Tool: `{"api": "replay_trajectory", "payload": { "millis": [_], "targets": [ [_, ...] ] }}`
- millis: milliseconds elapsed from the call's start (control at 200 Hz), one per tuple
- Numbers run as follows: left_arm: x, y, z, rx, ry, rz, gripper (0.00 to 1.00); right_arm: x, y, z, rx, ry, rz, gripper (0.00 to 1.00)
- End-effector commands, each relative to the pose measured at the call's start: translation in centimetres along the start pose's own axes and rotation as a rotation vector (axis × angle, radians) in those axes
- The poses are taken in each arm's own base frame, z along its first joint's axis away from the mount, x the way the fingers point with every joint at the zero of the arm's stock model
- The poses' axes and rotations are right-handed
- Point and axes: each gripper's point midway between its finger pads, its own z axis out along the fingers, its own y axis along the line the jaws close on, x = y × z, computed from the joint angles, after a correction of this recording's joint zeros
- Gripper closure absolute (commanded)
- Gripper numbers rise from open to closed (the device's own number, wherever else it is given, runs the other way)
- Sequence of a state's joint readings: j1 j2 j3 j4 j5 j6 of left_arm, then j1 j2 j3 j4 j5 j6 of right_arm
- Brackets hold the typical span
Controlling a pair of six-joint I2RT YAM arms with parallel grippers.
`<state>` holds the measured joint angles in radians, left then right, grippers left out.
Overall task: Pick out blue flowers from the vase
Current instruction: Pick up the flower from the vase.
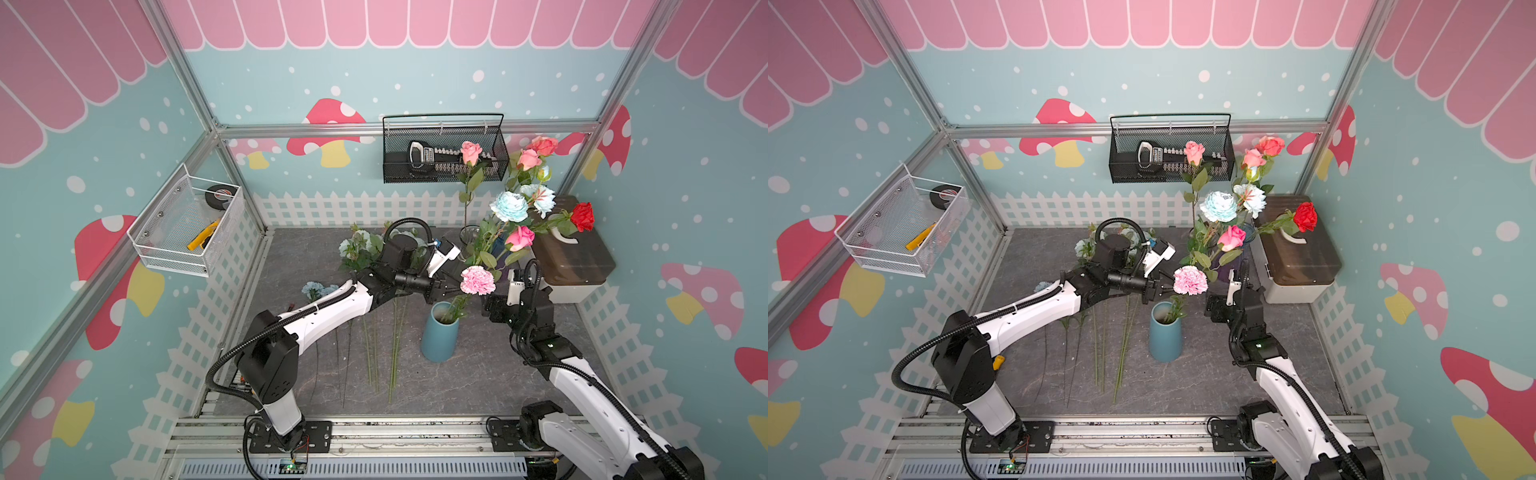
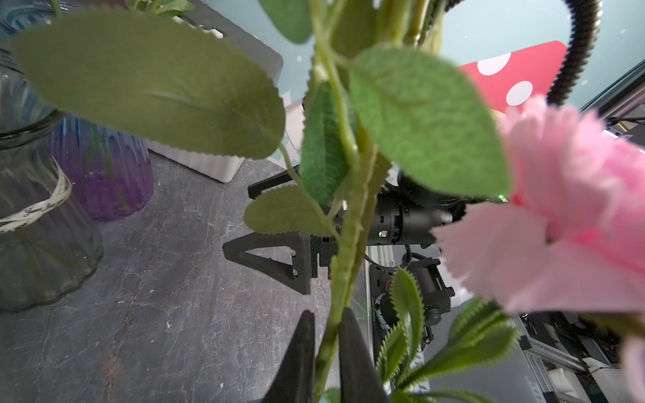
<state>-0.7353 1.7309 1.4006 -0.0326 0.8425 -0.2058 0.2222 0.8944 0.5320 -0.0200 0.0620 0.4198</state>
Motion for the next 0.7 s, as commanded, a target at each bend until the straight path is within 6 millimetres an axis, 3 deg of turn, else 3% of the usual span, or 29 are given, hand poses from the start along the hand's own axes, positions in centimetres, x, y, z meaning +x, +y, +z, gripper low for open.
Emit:
{"api": "replay_trajectory", "payload": {
  "millis": [0,450,695],
  "targets": [
    [-1.7,-1.1,-0.9,-0.019,-0.045,0.040,0.92,-0.3,-0.1,-0.1,-0.001,-0.020,0.011,0.15],
    [-3.2,-1.7,-3.2,-0.122,-0.141,0.087,0.94,-0.3,0.0,0.0,-0.007,-0.019,0.012,0.15],
    [-3.4,-0.7,-4.7,-0.235,-0.217,0.087,0.93,-0.3,0.0,0.0,-0.005,-0.021,0.011,0.15]
  ]
}}
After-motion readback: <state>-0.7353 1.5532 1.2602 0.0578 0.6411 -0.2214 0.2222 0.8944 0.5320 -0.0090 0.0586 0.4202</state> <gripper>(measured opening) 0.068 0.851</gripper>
